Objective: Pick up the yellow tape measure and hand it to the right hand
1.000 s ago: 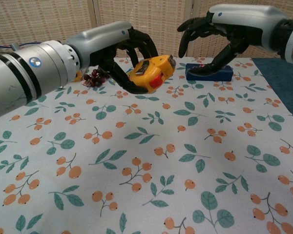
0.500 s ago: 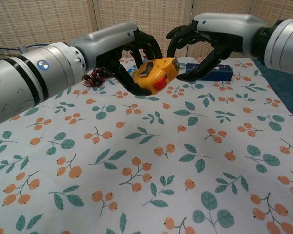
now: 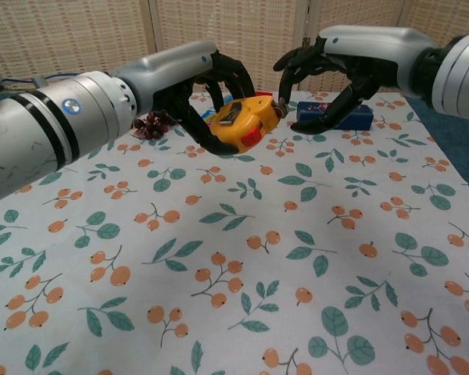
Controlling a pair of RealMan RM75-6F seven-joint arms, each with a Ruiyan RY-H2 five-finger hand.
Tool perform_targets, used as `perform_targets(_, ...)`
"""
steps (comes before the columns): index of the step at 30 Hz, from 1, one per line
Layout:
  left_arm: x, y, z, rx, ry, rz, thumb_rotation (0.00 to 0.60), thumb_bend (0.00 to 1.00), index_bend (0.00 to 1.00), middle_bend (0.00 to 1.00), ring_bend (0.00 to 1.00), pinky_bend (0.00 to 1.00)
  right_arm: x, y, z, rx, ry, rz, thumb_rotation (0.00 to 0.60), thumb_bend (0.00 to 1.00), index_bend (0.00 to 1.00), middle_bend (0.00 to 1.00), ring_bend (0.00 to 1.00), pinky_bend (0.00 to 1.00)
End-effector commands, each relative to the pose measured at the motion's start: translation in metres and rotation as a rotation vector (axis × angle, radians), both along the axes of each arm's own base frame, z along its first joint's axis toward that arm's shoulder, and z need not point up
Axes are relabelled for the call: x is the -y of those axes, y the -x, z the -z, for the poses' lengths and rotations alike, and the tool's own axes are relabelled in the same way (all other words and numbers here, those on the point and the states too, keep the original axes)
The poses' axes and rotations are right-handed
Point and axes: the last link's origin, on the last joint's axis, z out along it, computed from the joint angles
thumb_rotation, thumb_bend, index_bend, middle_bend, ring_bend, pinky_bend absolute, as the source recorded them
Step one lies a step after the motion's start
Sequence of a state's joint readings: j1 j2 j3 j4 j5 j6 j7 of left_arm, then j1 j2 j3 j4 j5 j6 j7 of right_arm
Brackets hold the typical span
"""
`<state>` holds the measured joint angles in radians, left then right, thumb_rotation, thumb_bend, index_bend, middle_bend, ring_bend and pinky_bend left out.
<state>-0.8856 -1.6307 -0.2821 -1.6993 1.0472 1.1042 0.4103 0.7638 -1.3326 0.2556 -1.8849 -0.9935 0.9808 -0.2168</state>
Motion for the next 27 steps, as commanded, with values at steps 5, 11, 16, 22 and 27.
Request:
perform_targets(5, 0.0005, -0.0013, 0.0020, -0.001, 0.002, 0.003, 0.600, 0.47, 0.58, 0.53, 0.42, 0.04, 0.0018, 0.0014, 0.0013, 0.001, 0.005, 0.006, 0.600, 0.33, 0.56, 0.14, 0.12, 0.01)
perform_targets(11, 0.0013, -0.0028, 0.0034, -0.002, 0.003, 0.007, 0.600, 0.47, 0.58, 0.53, 0.42, 0.04, 0.0035, 0.0016, 0.0034, 0.000, 0.012, 0.005, 0.600, 0.33, 0.59, 0.17, 0.12, 0.01)
perform_targets(16, 0.0010, -0.0023, 0.0051, -0.008, 0.003, 0.007, 0.600, 0.48, 0.58, 0.53, 0.42, 0.04, 0.0045, 0.0021, 0.0038, 0.004, 0.017, 0.009, 0.600, 0.33, 0.62, 0.18, 0.12, 0.01)
perform_targets(22, 0.0013, -0.0027, 0.0075, -0.013, 0.005, 0.010, 0.600, 0.49, 0.58, 0.53, 0.42, 0.04, 0.0059, 0.0030, 0.0056, 0.007, 0.016, 0.014, 0.600, 0.33, 0.64, 0.19, 0.13, 0.01)
perform_targets(27, 0.0014, -0.0025, 0.0092, -0.016, 0.007, 0.011, 0.600, 0.50, 0.58, 0.53, 0.42, 0.04, 0.0072, 0.0035, 0.0069, 0.015, 0.015, 0.018, 0.600, 0.33, 0.66, 0.21, 0.14, 0.01)
